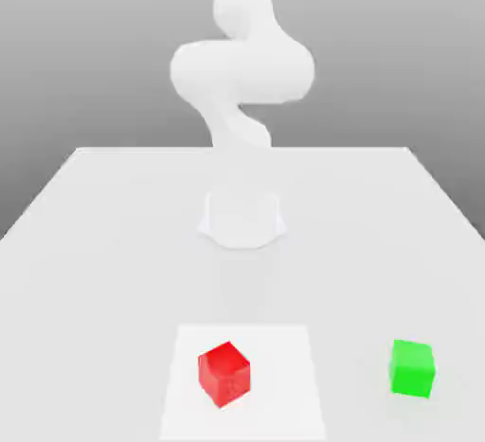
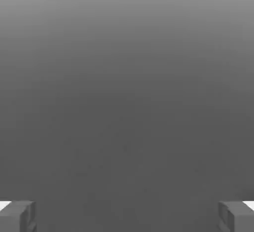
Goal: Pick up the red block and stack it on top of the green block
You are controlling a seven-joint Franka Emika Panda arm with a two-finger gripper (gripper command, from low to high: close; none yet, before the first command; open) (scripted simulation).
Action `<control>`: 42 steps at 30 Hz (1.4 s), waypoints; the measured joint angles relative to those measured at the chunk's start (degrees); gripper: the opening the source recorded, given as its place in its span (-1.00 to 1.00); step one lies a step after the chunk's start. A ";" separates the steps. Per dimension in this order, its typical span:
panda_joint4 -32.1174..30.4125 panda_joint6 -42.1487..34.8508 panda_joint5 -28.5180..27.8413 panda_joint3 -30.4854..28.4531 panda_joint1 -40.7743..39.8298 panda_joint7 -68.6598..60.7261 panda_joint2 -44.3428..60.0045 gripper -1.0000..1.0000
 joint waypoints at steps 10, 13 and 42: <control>-8.40 10.57 -1.62 5.94 -7.50 21.88 21.13 0.00; -10.88 13.68 -2.25 7.24 -9.28 28.43 27.38 0.00; -17.41 22.79 -2.32 8.01 -7.28 44.41 46.51 -1.00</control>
